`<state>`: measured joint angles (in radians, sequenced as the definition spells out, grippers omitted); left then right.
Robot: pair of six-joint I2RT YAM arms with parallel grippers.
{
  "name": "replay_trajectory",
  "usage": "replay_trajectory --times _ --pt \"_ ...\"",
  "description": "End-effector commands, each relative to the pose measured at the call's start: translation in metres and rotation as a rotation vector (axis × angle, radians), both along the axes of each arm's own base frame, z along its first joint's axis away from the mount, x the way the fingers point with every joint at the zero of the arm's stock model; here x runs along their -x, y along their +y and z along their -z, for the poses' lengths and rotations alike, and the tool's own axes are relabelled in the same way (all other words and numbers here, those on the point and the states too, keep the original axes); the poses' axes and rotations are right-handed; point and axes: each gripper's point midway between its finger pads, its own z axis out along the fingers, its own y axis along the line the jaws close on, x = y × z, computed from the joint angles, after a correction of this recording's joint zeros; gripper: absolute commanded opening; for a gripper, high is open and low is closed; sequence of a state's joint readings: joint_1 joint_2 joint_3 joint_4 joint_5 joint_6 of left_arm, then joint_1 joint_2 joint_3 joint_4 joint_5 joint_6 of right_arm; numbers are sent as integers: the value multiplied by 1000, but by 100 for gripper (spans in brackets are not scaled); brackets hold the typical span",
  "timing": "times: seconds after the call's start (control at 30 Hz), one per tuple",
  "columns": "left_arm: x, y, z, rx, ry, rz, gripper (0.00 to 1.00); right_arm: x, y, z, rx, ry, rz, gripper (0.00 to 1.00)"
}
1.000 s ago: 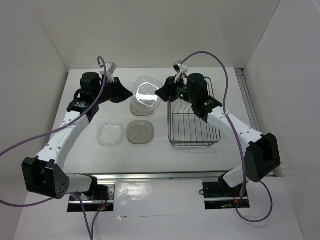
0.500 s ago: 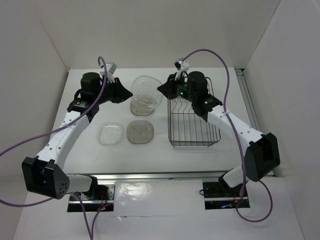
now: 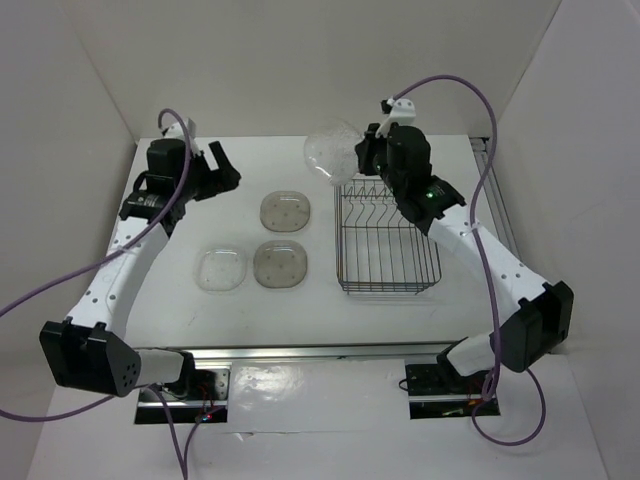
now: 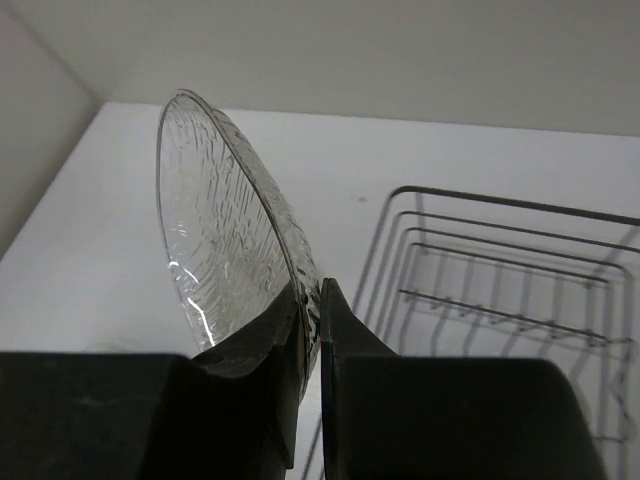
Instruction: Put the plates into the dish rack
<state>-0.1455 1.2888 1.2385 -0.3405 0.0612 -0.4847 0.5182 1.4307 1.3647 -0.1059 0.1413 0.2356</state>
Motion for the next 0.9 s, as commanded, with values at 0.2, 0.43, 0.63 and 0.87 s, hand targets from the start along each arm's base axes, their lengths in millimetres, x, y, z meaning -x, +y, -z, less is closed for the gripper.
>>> replay_trajectory --times 0.2,0.43,0.63,0.87 --pt "1 135 -14 -133 109 -527 100 8 -125 -24 200 33 562 0" --pt "-9 151 15 -44 182 -520 100 -4 -133 17 331 131 637 0" --pt "-11 151 35 -9 237 -502 100 -20 -119 46 392 181 638 0" --pt "-11 147 34 3 227 -485 100 -24 -99 65 413 208 606 0"
